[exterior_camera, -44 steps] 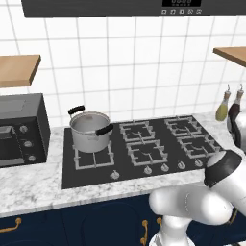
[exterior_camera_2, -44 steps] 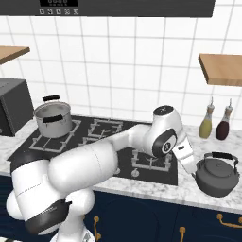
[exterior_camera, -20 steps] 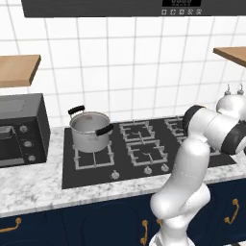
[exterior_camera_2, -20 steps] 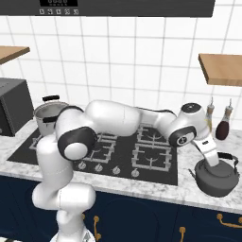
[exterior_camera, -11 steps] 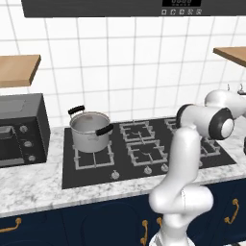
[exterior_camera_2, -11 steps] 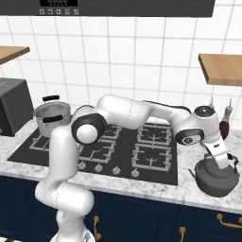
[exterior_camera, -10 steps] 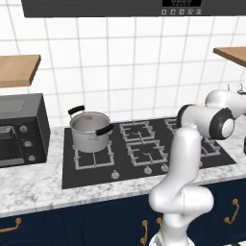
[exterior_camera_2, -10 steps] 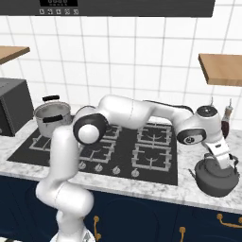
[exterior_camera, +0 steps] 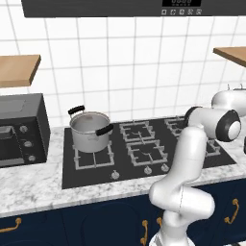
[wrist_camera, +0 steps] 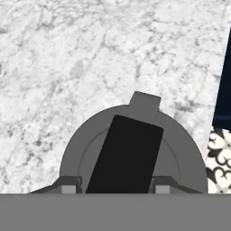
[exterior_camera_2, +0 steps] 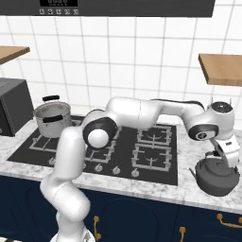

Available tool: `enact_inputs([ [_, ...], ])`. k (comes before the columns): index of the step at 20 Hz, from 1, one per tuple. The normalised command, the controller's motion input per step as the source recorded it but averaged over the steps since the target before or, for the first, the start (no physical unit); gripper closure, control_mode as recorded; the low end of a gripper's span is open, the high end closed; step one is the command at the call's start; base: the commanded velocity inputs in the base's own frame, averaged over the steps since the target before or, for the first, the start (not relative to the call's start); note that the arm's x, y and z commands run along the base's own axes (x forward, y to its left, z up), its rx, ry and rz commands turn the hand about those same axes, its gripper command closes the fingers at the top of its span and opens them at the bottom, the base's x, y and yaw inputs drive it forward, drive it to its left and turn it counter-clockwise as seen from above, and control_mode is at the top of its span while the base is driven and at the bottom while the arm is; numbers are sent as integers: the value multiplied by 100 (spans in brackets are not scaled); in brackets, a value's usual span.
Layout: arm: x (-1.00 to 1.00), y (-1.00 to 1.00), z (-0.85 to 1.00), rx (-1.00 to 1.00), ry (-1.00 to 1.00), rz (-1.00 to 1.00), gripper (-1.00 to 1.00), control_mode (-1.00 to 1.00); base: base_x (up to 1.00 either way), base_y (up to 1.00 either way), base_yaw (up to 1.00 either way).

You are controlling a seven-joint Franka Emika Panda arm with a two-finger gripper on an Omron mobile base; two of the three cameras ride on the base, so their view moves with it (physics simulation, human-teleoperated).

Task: Pick the kettle from the counter and place it on a stove burner. Then turn the burner on.

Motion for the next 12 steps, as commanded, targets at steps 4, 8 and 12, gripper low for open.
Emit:
enact_inputs([
  [4,3,13,-36,0,0,-2,100,-100,0,0,0],
  [8,-7,15,-1,0,-1,-5,100,-100,0,0,0],
  [12,-45,44,16,0,-15,-2,100,-100,0,0,0],
])
